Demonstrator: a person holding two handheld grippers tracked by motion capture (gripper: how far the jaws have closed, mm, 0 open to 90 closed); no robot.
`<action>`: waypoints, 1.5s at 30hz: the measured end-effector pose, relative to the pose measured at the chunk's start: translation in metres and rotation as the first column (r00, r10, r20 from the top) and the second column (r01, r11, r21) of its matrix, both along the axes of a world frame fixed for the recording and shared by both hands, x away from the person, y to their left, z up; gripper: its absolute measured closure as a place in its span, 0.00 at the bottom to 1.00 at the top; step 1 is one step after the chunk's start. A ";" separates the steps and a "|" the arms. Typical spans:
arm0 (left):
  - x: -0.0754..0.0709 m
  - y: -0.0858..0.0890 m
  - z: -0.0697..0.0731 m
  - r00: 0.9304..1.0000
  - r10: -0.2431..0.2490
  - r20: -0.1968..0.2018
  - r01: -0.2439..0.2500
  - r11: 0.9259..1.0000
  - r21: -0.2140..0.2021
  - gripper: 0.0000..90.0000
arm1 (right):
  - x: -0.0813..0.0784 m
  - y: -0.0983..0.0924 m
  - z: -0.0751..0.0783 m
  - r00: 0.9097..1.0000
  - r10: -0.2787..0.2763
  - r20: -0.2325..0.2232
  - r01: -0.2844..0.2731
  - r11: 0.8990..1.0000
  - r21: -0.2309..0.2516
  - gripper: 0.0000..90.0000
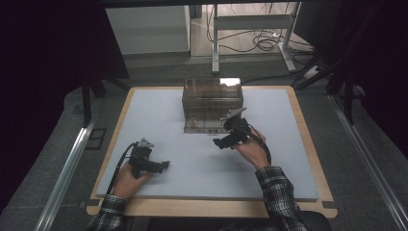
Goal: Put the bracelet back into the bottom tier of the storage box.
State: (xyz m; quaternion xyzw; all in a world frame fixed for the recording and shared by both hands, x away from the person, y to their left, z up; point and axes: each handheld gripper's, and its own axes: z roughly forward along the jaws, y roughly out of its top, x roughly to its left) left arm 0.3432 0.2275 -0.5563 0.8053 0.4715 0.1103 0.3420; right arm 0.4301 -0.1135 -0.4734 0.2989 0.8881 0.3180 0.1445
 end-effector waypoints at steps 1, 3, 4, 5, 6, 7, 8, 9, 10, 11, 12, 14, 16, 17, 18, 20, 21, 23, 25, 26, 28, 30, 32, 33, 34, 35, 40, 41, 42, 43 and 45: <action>0.000 0.000 0.000 1.000 -0.002 0.000 0.002 1.000 -0.001 0.00 | -0.001 -0.001 0.000 1.000 -0.003 0.001 0.003 1.000 -0.003 0.07; 0.000 0.000 0.000 1.000 -0.002 0.000 0.002 1.000 0.000 0.00 | -0.003 -0.004 -0.001 1.000 -0.005 0.002 0.005 1.000 -0.010 0.07; 0.000 0.000 0.000 1.000 -0.002 0.000 0.002 1.000 -0.001 0.00 | -0.004 -0.007 -0.002 1.000 -0.008 0.003 0.008 1.000 -0.012 0.07; 0.000 0.000 0.000 1.000 -0.002 0.000 0.002 1.000 -0.001 0.00 | -0.004 -0.008 -0.002 1.000 -0.009 0.003 0.009 1.000 -0.013 0.07; 0.000 0.000 0.000 1.000 -0.002 0.000 0.002 1.000 -0.001 0.00 | -0.005 -0.009 -0.003 1.000 -0.010 0.003 0.010 1.000 -0.015 0.06; 0.000 0.000 0.000 1.000 -0.002 0.000 0.002 1.000 -0.001 0.00 | -0.006 -0.011 -0.003 1.000 -0.011 0.003 0.011 1.000 -0.018 0.06; 0.000 0.000 0.000 1.000 -0.002 0.000 0.002 1.000 -0.001 0.00 | -0.006 -0.012 -0.004 1.000 -0.012 0.001 0.012 1.000 -0.018 0.06; 0.000 0.000 0.000 1.000 -0.001 0.000 0.001 1.000 -0.001 0.00 | -0.008 -0.015 -0.005 1.000 -0.014 0.000 0.014 1.000 -0.025 0.06; 0.000 0.000 0.000 1.000 -0.001 0.000 0.001 1.000 -0.001 0.00 | -0.008 -0.015 -0.005 1.000 -0.014 0.000 0.014 1.000 -0.025 0.06; 0.000 0.000 0.000 1.000 0.000 0.000 0.000 1.000 0.000 0.00 | -0.009 -0.018 -0.006 1.000 -0.017 -0.003 0.017 1.000 -0.026 0.05; 0.000 0.000 0.000 1.000 -0.001 0.000 0.001 1.000 -0.001 0.00 | -0.009 -0.018 -0.006 1.000 -0.017 -0.003 0.017 1.000 -0.026 0.05; 0.000 0.000 0.000 1.000 -0.002 0.000 0.002 1.000 -0.001 0.00 | -0.010 -0.020 -0.007 1.000 -0.020 -0.006 0.020 0.999 -0.028 0.05; 0.000 0.000 0.000 1.000 -0.001 0.000 0.001 1.000 -0.001 0.00 | -0.012 -0.023 -0.008 1.000 -0.020 -0.008 0.020 0.999 -0.031 0.05; 0.000 0.000 0.000 1.000 0.000 0.000 0.000 1.000 0.000 0.00 | -0.012 -0.024 -0.008 1.000 -0.022 -0.008 0.022 0.999 -0.032 0.04; 0.000 0.000 0.000 1.000 -0.002 0.000 0.002 1.000 -0.001 0.00 | -0.013 -0.025 -0.009 1.000 -0.022 -0.009 0.022 0.999 -0.033 0.04; 0.000 0.000 0.000 1.000 -0.002 0.000 0.002 1.000 -0.001 0.00 | -0.015 -0.027 -0.009 1.000 -0.024 -0.012 0.024 0.999 -0.033 0.04; 0.000 0.000 0.000 1.000 0.000 0.000 0.000 1.000 0.000 0.00 | -0.015 -0.028 -0.010 1.000 -0.023 -0.010 0.022 0.999 -0.035 0.04; 0.000 0.000 0.000 1.000 -0.002 0.000 0.002 1.000 -0.001 0.00 | -0.016 -0.031 -0.010 1.000 -0.025 -0.014 0.025 0.999 -0.037 0.04; 0.000 0.000 0.000 1.000 -0.002 0.000 0.002 1.000 -0.001 0.00 | -0.018 -0.033 -0.010 0.999 -0.029 -0.015 0.028 0.999 -0.039 0.03; 0.000 0.000 0.000 1.000 -0.002 0.000 0.002 1.000 -0.001 0.00 | -0.019 -0.035 -0.009 0.999 -0.031 -0.014 0.031 0.999 -0.038 0.03; 0.000 0.000 0.000 1.000 -0.002 0.000 0.002 1.000 -0.001 0.00 | -0.020 -0.038 -0.009 0.999 -0.036 -0.015 0.035 0.999 -0.036 0.03; 0.000 0.000 0.000 1.000 -0.002 0.000 0.002 1.000 -0.001 0.00 | -0.022 -0.041 -0.008 0.999 -0.043 -0.013 0.043 0.999 -0.031 0.03; 0.000 0.000 0.000 1.000 0.001 0.000 -0.001 1.000 0.000 0.00 | -0.023 -0.045 -0.006 0.999 -0.048 -0.012 0.047 0.998 -0.032 0.03; 0.000 0.000 0.000 1.000 0.000 0.000 0.000 1.000 0.000 0.00 | -0.024 -0.047 -0.006 0.999 -0.049 -0.009 0.049 0.998 -0.032 0.03; 0.000 0.000 0.000 1.000 -0.001 0.000 0.001 1.000 0.000 0.00 | -0.025 -0.049 -0.005 0.999 -0.054 -0.008 0.054 0.998 -0.033 0.03; 0.000 0.000 0.000 1.000 -0.002 0.002 0.002 1.000 0.002 0.00 | -0.027 -0.053 -0.004 0.998 -0.060 -0.004 0.060 0.998 -0.035 0.02; 0.000 0.000 0.000 1.000 -0.002 0.002 0.002 1.000 0.002 0.00 | -0.031 -0.061 -0.001 0.998 -0.067 0.013 0.068 0.996 -0.049 0.02; 0.000 0.000 0.000 1.000 -0.003 0.002 0.003 1.000 0.002 0.00 | -0.032 -0.063 -0.001 0.998 -0.069 0.014 0.070 0.996 -0.052 0.02; 0.000 0.000 0.000 1.000 -0.002 0.002 0.002 1.000 0.002 0.00 | -0.033 -0.066 -0.001 0.997 -0.071 0.014 0.072 0.996 -0.054 0.02; 0.000 0.000 0.000 1.000 -0.003 0.002 0.003 1.000 0.002 0.00 | -0.034 -0.068 -0.001 0.997 -0.074 0.014 0.074 0.996 -0.052 0.02; 0.000 0.000 0.000 1.000 -0.003 0.002 0.003 1.000 0.002 0.00 | -0.037 -0.072 0.000 0.997 -0.079 0.016 0.080 0.996 -0.047 0.02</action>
